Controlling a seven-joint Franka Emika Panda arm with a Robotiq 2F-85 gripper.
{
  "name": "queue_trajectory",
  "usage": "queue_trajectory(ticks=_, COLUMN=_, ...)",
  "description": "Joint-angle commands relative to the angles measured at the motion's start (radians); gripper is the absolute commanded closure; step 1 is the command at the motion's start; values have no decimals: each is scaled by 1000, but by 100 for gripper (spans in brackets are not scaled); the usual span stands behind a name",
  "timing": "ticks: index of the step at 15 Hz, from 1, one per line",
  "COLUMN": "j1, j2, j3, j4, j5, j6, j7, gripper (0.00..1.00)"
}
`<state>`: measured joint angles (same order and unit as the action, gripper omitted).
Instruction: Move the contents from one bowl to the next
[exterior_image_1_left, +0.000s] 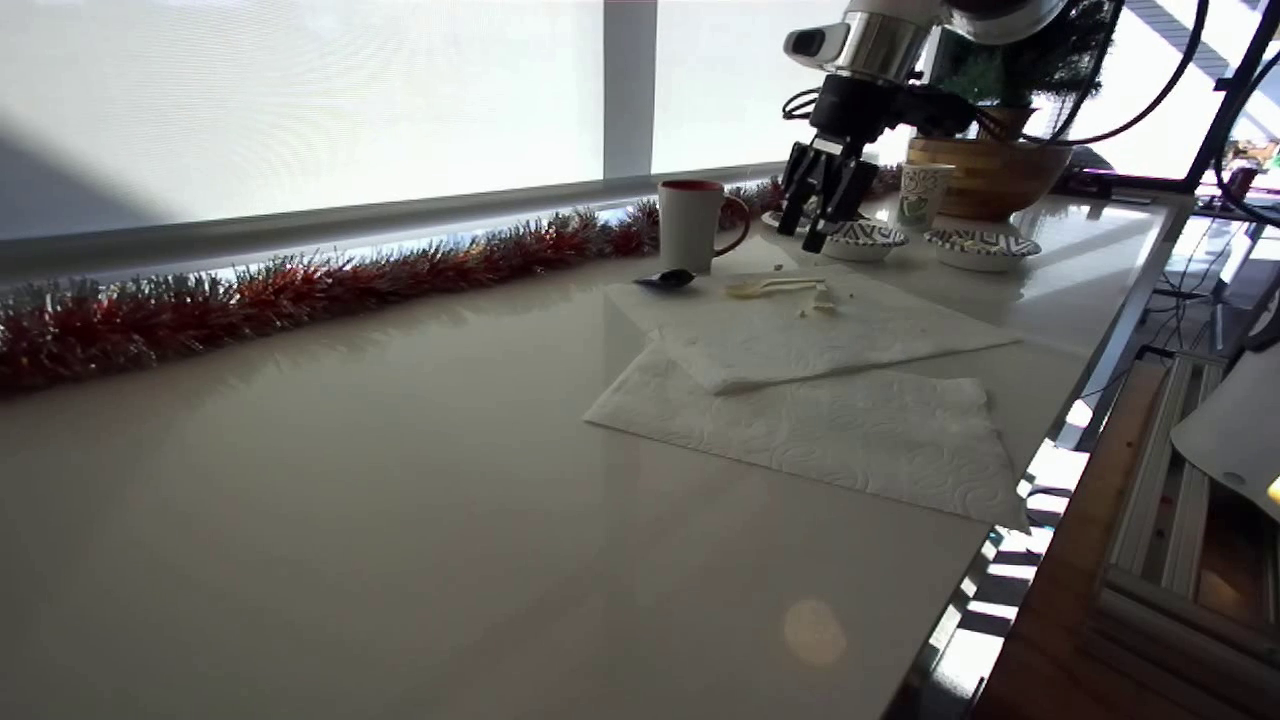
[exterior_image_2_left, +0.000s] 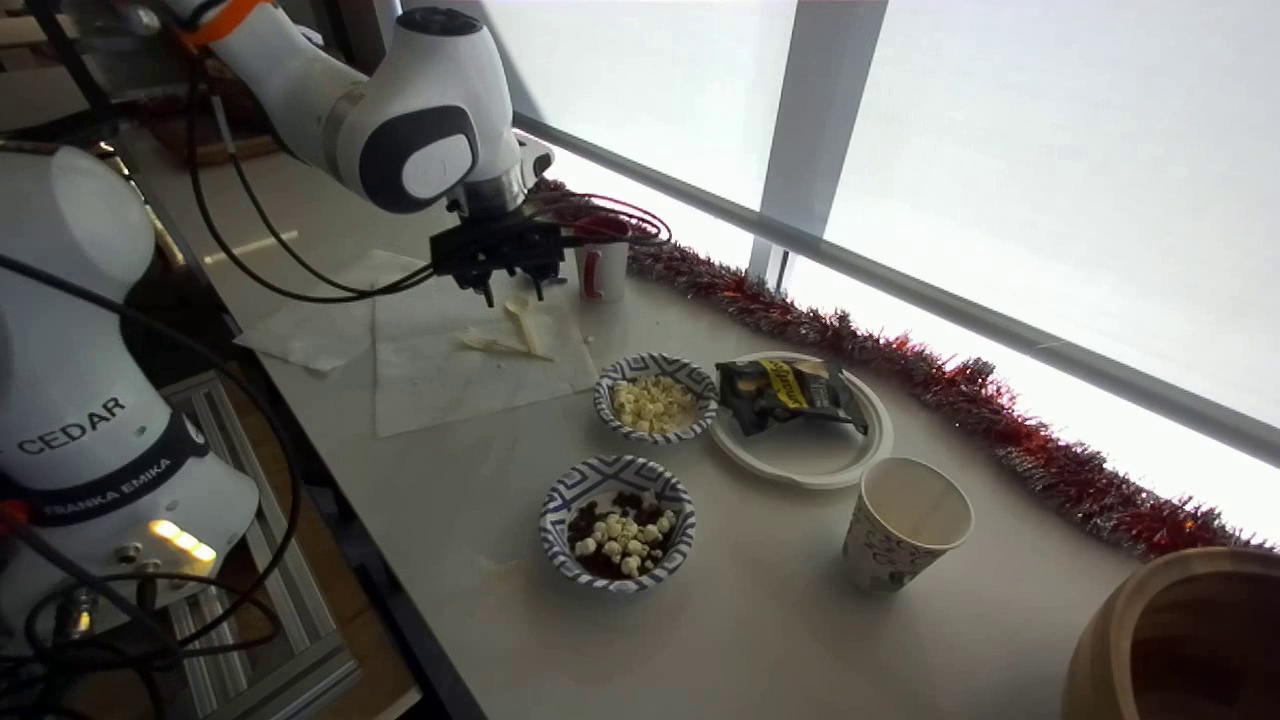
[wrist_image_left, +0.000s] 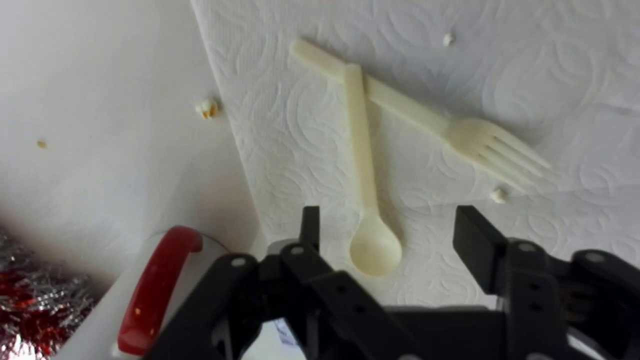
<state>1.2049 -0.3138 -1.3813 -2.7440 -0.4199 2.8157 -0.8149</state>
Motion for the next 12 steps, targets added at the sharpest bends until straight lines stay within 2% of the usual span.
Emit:
queue_trajectory(ticks=1, j1=-277, j2=8, j3=258, j4=23, j5=-119, j6=-202, j7=203, gripper=1)
queue_trajectory(ticks=4, j1=-516, j2=-121, j3=440, j4=22, j5=-228, j6=-456, j7=362, gripper=0)
queue_trajectory(ticks=6, j1=-646, j2=-211, j3=537, j4=17, j5=-276, j6=-607, j7=457, gripper=0)
queue_trajectory(ticks=8, j1=-820, j2=-290, j3=676, j4=4, j5=-165, j6=-710, j7=438, gripper=0)
queue_trajectory(ticks=12, j1=-1141, j2=-459, j3=919, j4=-7, j5=17, j6=-827, j7=400, gripper=0)
